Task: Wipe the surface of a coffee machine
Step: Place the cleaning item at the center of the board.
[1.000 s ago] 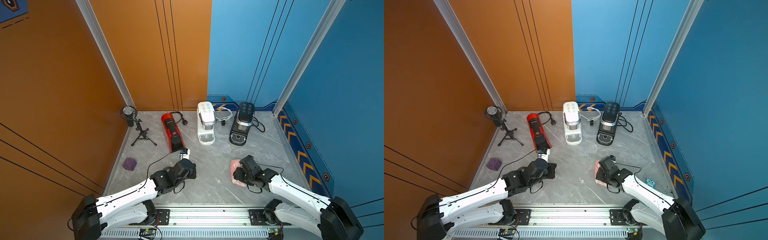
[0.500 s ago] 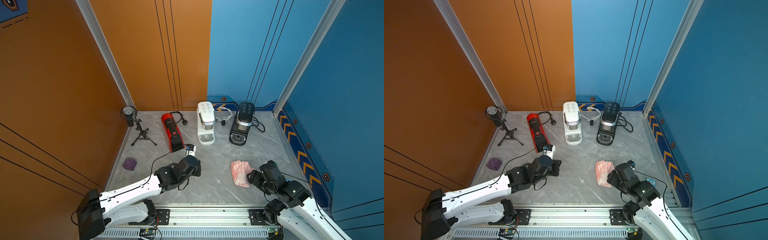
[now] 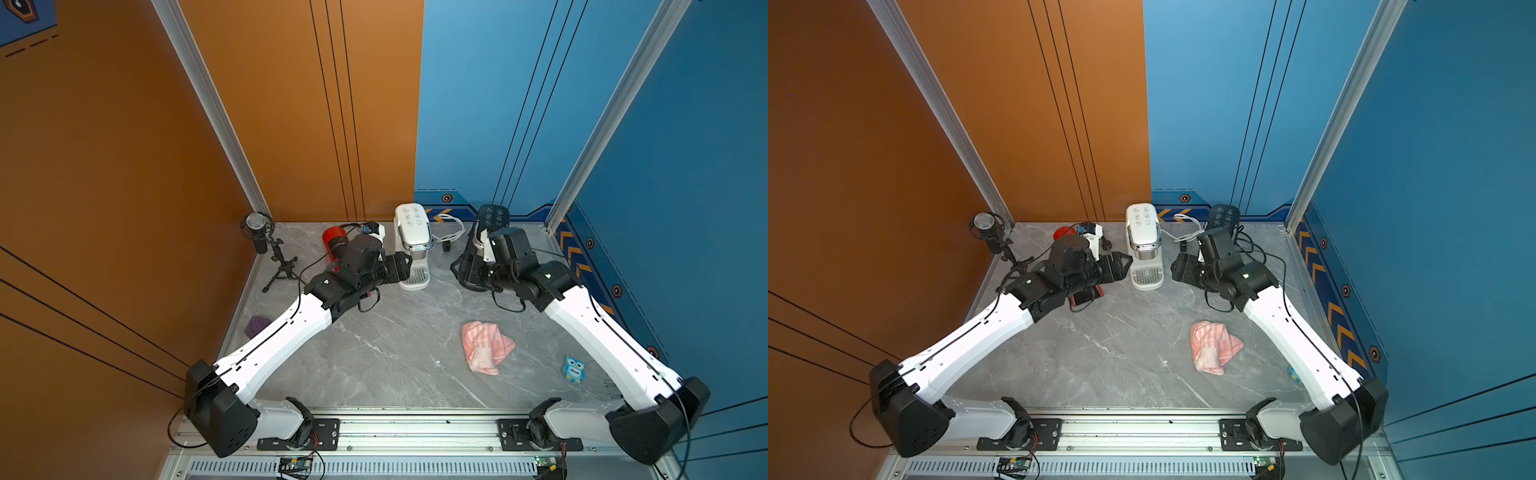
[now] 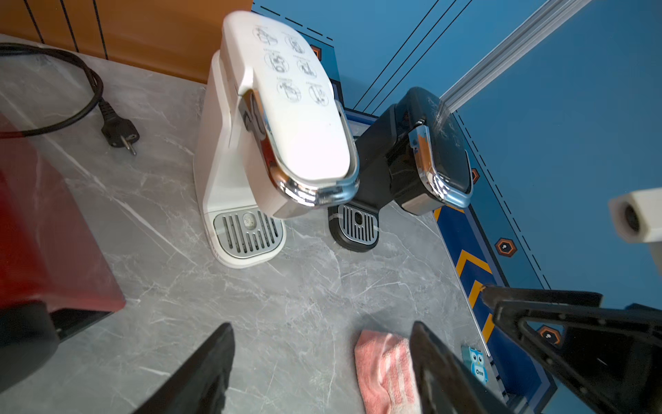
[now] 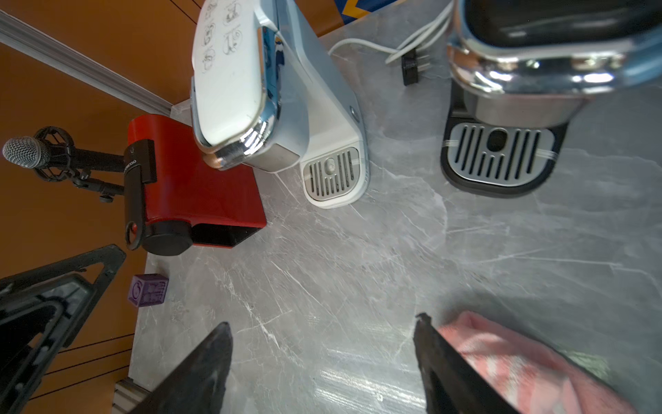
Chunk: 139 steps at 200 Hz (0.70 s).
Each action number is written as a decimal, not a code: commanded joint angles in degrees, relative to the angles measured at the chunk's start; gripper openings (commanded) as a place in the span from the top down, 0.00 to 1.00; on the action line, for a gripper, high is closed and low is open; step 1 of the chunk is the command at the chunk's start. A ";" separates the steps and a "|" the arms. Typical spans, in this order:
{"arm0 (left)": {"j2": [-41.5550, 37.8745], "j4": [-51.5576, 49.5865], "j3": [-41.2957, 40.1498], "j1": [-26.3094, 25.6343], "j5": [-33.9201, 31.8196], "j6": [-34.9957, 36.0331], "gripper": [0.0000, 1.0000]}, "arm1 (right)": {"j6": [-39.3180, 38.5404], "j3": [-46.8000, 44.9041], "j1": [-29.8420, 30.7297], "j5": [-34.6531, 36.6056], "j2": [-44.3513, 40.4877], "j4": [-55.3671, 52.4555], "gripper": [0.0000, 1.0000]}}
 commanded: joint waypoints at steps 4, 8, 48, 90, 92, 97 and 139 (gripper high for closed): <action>6.50 -2.44 7.30 3.42 9.36 0.03 0.20 | -3.84 8.89 -1.46 -6.96 7.85 2.84 0.19; 7.62 -2.44 8.37 4.06 10.21 -0.19 0.20 | -3.84 10.28 -1.67 -7.71 9.31 3.17 0.19; 17.47 -2.45 16.54 7.40 12.34 -1.17 0.21 | 1.16 19.13 -5.45 -14.38 21.27 8.56 0.21; 24.48 -2.34 23.41 11.12 14.11 -0.42 0.21 | 2.14 31.81 -7.70 -20.29 33.43 10.22 0.18; 24.70 -2.35 23.68 11.34 14.31 -0.38 0.21 | 2.10 32.29 -7.73 -20.48 33.87 10.28 0.18; 25.16 -2.35 24.37 11.78 14.67 -0.04 0.21 | 1.89 33.58 -7.76 -21.01 35.20 10.19 0.18; 29.90 -2.35 30.32 13.91 18.93 3.34 0.19 | -0.30 41.95 -8.74 -21.08 44.03 8.91 0.15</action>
